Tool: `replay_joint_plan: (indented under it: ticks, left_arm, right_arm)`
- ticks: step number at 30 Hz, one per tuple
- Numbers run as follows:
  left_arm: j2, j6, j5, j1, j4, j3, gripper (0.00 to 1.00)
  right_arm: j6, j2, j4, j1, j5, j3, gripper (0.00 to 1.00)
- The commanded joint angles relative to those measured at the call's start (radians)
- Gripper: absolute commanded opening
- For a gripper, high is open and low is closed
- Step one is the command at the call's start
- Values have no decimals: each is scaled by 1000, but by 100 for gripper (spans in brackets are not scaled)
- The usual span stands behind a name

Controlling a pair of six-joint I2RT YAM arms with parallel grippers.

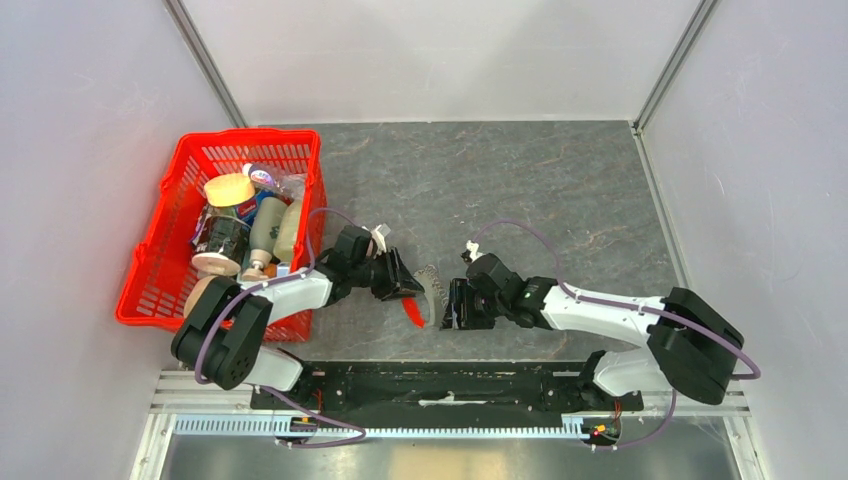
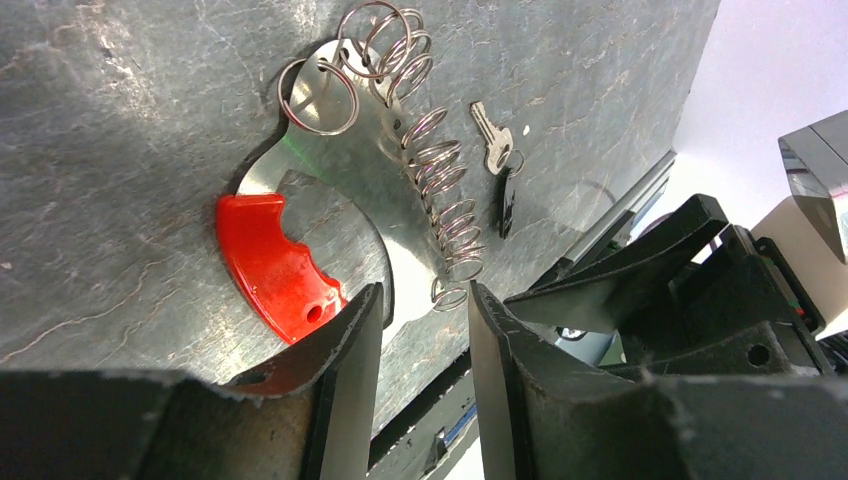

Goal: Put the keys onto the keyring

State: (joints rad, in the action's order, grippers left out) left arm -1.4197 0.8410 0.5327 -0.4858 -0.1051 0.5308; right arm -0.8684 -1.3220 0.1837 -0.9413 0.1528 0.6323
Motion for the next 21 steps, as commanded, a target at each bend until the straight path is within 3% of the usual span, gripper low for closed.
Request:
replay_joint_plan:
  ticks: [1, 6, 15, 21]
  left_arm:
    - [30, 10, -7, 13, 6, 29, 44]
    - [32, 4, -4, 13, 12, 26, 44]
    - [70, -29, 17, 9, 59, 37, 44]
    - [76, -29, 16, 9, 59, 35, 45]
  right_arm:
    - [10, -35, -48, -7, -15, 26, 58]
    - [67, -37, -4, -7, -31, 66, 52]
    - [355, 31, 237, -17, -44, 222, 50]
    - [312, -31, 193, -29, 4, 211, 50]
